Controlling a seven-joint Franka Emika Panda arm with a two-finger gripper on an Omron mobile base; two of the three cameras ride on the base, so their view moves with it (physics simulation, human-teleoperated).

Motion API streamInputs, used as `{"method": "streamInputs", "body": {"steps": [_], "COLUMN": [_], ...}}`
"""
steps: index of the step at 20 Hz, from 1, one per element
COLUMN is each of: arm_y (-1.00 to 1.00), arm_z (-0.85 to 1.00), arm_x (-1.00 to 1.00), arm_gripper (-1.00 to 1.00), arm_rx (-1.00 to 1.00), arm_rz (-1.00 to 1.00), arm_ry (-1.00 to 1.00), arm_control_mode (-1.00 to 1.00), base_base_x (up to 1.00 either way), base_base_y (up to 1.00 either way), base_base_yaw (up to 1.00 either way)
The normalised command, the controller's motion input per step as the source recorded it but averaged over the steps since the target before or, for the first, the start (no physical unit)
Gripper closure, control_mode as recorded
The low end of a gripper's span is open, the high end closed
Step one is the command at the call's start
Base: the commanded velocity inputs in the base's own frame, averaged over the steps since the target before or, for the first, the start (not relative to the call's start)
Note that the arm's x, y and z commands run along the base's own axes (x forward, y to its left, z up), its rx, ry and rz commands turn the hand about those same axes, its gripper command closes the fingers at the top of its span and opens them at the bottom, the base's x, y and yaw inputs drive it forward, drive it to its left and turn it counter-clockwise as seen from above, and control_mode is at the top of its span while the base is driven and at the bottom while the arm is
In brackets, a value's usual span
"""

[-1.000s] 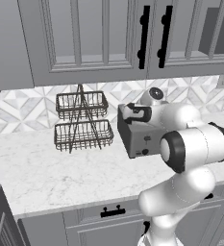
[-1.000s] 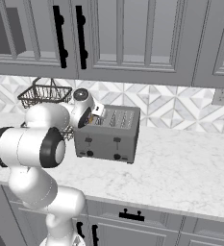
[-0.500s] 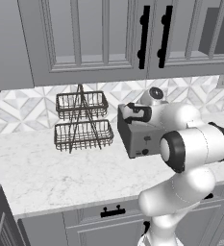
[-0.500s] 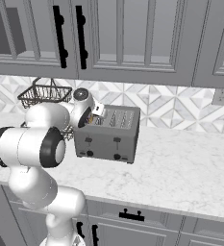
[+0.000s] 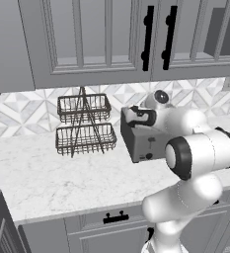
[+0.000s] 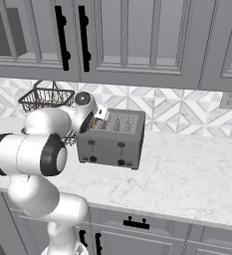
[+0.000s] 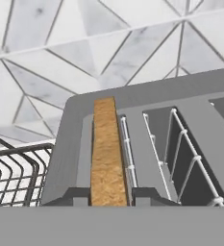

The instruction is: Start the toaster. Once the lever pops up, take the bread to the plate on the dining counter.

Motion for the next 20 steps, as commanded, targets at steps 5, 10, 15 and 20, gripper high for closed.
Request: {"method": "streamInputs", "body": {"steps": [5,10,15,20], "arm_y": [0.00,0.00,-0.30,-0.54], "arm_z": [0.56,1.00,0.87,1.00], "arm_x": [-0.29,-0.53,-1.00,-1.00], "arm_gripper": [1.00,1.00,1.00,1.00], "arm_rx": [0.02,0.02,0.00,0.02], "arm_rz": [0.00,0.00,-0.09,-0.09], "arm_ry": [-0.32,-0.26,0.10,0.21], "arm_control_mode": [-1.00,-1.00,-1.00,-1.00], "base_base_x": [0.00,0.00,0.00,0.00], "base_base_y": [0.00,0.00,0.00,0.00], "base_base_yaw": [0.00,0.00,0.00,0.00]}}
